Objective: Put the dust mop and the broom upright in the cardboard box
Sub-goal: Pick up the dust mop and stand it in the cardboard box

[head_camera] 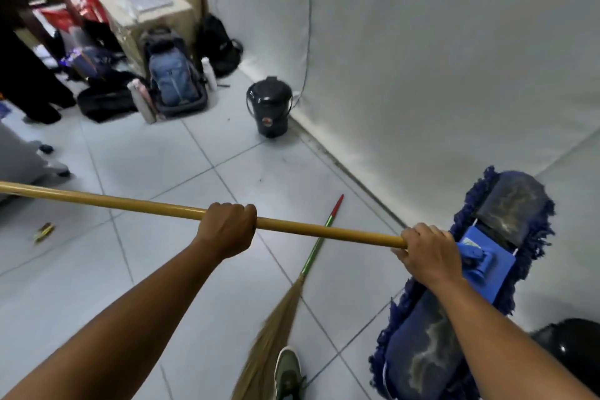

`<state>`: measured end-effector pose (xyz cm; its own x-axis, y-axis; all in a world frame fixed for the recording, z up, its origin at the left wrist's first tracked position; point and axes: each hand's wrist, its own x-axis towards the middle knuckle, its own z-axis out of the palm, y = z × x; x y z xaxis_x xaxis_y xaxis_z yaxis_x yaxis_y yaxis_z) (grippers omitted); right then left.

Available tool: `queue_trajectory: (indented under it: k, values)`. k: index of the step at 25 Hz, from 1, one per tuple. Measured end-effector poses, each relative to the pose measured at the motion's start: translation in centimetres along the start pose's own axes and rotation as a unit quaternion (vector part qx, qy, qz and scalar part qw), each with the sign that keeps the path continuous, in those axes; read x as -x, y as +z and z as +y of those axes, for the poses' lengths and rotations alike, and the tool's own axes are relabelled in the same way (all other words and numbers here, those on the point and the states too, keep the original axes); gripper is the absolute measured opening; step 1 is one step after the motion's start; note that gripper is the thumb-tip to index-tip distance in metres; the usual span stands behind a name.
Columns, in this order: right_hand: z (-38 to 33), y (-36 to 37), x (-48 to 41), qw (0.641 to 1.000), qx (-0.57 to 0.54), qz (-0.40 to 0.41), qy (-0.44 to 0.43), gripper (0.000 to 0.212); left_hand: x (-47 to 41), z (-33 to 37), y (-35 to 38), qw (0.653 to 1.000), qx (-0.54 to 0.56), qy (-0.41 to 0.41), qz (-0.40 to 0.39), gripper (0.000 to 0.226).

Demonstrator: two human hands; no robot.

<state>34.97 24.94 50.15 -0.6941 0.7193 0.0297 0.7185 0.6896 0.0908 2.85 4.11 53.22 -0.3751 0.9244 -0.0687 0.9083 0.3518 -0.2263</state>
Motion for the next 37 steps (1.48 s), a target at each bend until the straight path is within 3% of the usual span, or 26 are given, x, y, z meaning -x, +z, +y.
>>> queue_trajectory:
  k: [6, 10, 12, 13, 16, 19, 20, 21, 22, 23, 24, 25, 27, 28, 29, 31, 34, 37]
  values:
    - [9.4, -3.6, 9.6, 0.987, -0.078, 0.049, 0.133, 0.034, -1.6, 9.9, -12.6, 0.977, -0.057, 0.094, 0.185, 0.03]
    - [18.4, -5.4, 19.8, 0.947, -0.15, 0.086, 0.269, 0.034, -1.7, 22.3, -23.4, 0.899, -0.073, 0.241, 0.358, 0.023]
    - [23.4, -6.1, 26.2, 0.913, -0.194, 0.102, 0.345, 0.031, -1.0, 29.6, -29.2, 0.827, -0.073, 0.35, 0.435, 0.023]
    - [25.4, -6.4, 29.0, 0.898, -0.211, 0.114, 0.37, 0.032, -0.9, 32.9, -31.8, 0.773, -0.067, 0.422, 0.47, 0.028]
    - [30.5, -6.8, 37.6, 0.847, -0.254, 0.152, 0.442, 0.041, 0.3, 43.5, -39.6, 0.571, -0.017, 0.611, 0.549, 0.045]
    - [33.5, -6.6, 43.1, 0.784, -0.298, 0.176, 0.515, 0.047, 1.2, 53.7, -45.2, 0.412, 0.036, 0.63, 0.658, 0.03]
    - [34.9, -6.8, 44.7, 0.76, -0.307, 0.178, 0.544, 0.048, 1.5, 57.4, -46.6, 0.39, 0.082, 0.594, 0.699, 0.019]
    - [36.4, -7.0, 46.2, 0.741, -0.309, 0.18, 0.568, 0.048, 2.0, 60.9, -48.0, 0.393, 0.159, 0.534, 0.732, 0.031]
    - [38.0, -7.1, 47.7, 0.721, -0.315, 0.184, 0.59, 0.047, 2.5, 64.4, -49.1, 0.423, 0.258, 0.468, 0.731, 0.057]
    - [39.6, -7.0, 49.6, 0.698, -0.333, 0.193, 0.603, 0.046, 3.4, 68.1, -50.0, 0.459, 0.385, 0.428, 0.677, 0.078]
    - [40.9, -6.8, 51.2, 0.682, -0.354, 0.195, 0.61, 0.045, 4.8, 71.3, -50.9, 0.476, 0.525, 0.413, 0.572, 0.089]
    - [42.0, -6.9, 52.9, 0.673, -0.363, 0.188, 0.617, 0.043, 6.5, 74.2, -52.0, 0.466, 0.665, 0.408, 0.417, 0.093]
    - [43.6, -7.3, 55.7, 0.667, -0.357, 0.162, 0.634, 0.039, 8.6, 78.9, -53.9, 0.365, 0.838, 0.396, 0.087, 0.081]
    - [44.4, -7.4, 57.7, 0.663, -0.348, 0.158, 0.644, 0.038, 9.8, 81.5, -55.1, 0.311, 0.865, 0.392, -0.025, 0.063]
    - [45.1, -7.8, 59.2, 0.669, -0.337, 0.155, 0.644, 0.038, 10.5, 83.3, -55.9, 0.285, 0.871, 0.39, -0.093, 0.04]
    - [46.7, -7.8, 63.3, 0.669, -0.314, 0.145, 0.658, 0.035, 12.5, 87.9, -57.0, 0.281, 0.851, 0.403, -0.185, 0.015]
    - [48.8, -6.2, 69.5, 0.641, -0.287, 0.114, 0.703, 0.019, 16.6, 94.6, -58.0, 0.289, 0.793, 0.462, -0.274, 0.017]
    - [51.6, -4.1, 74.6, 0.612, -0.294, 0.127, 0.723, 0.031, 20.8, 100.1, -59.1, 0.272, 0.74, 0.521, -0.326, 0.014]
